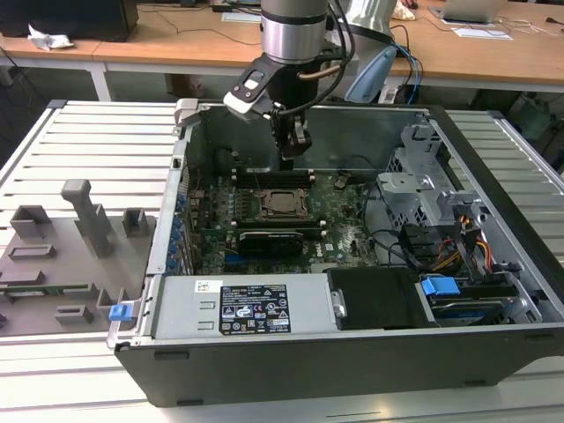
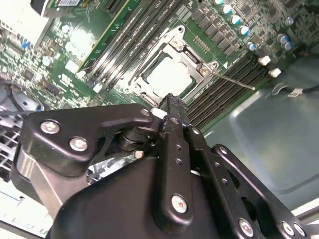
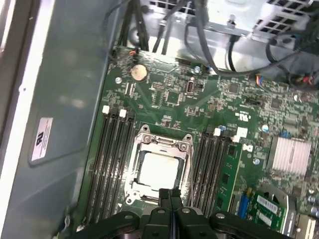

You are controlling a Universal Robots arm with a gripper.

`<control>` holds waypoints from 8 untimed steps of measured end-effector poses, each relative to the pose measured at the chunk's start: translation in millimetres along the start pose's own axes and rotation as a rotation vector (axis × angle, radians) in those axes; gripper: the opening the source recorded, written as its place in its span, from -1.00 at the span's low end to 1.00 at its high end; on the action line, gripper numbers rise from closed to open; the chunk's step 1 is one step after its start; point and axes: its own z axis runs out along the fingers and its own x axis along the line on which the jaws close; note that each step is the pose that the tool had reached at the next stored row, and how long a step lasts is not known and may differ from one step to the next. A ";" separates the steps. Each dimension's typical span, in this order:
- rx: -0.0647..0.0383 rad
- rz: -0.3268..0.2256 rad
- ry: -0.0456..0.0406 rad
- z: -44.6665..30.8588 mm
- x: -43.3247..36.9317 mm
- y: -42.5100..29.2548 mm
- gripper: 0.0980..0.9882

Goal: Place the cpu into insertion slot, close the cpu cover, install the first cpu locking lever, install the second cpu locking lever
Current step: 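Install the first cpu locking lever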

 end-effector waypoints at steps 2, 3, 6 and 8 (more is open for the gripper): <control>-0.001 -0.029 0.0009 0.2 0.0 0.0 -0.98; -0.001 -0.041 0.0013 0.2 0.0 0.0 -0.98; -0.002 -0.111 0.0034 0.3 0.0 0.0 -0.98; -0.003 -0.141 0.0043 0.3 0.1 0.0 -0.98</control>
